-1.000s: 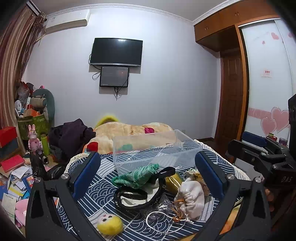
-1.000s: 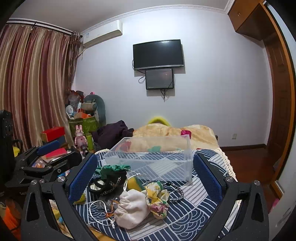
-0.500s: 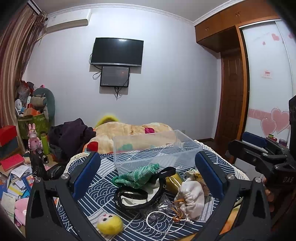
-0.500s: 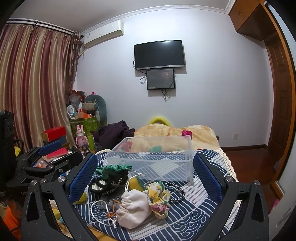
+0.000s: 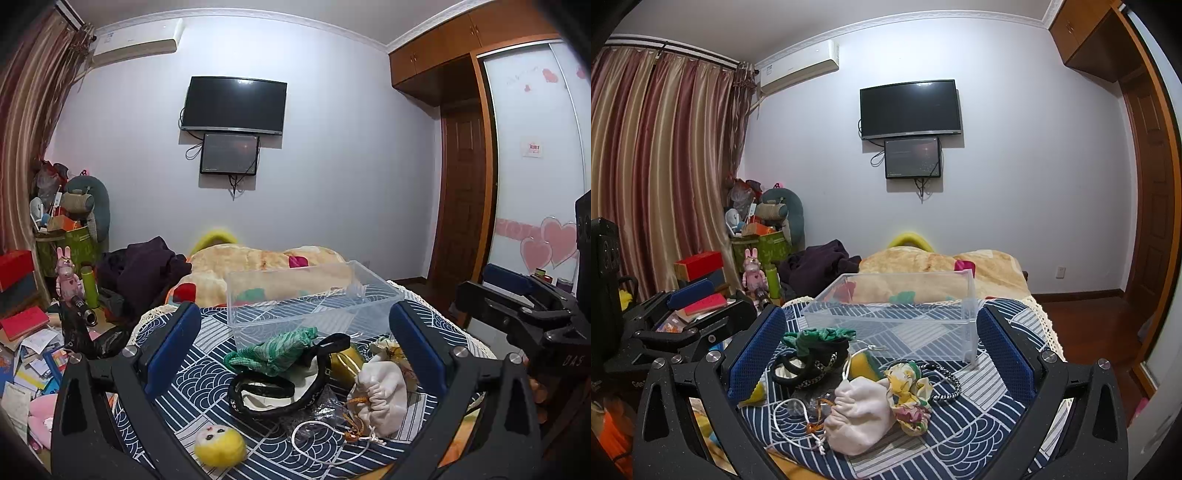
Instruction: Organize soft objects
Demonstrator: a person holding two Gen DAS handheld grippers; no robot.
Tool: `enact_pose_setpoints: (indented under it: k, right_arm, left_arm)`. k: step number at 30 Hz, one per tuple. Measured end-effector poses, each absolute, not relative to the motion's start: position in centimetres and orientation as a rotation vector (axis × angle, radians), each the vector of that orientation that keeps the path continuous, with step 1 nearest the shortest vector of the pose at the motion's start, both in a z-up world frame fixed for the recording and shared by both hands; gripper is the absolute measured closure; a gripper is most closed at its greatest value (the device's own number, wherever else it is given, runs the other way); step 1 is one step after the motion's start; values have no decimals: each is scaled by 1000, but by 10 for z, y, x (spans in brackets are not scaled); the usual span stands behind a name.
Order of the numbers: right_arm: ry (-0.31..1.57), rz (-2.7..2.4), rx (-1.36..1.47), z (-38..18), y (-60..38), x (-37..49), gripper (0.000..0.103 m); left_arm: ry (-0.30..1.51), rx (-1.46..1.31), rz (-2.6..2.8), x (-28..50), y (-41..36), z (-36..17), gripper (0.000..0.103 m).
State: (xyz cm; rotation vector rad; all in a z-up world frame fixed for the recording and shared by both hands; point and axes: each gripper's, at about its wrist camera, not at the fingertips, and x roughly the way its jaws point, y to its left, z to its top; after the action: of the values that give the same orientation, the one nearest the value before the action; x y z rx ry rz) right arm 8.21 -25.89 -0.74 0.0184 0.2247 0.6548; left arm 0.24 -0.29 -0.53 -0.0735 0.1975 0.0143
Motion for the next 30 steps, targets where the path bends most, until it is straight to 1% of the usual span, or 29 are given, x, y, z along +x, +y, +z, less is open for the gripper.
enact_pose_setpoints:
  k: [30]
  right_arm:
    - [224,644,21,-10,-257,83,0]
  left_arm:
    - [192,-76,8,0,-6,-2,0]
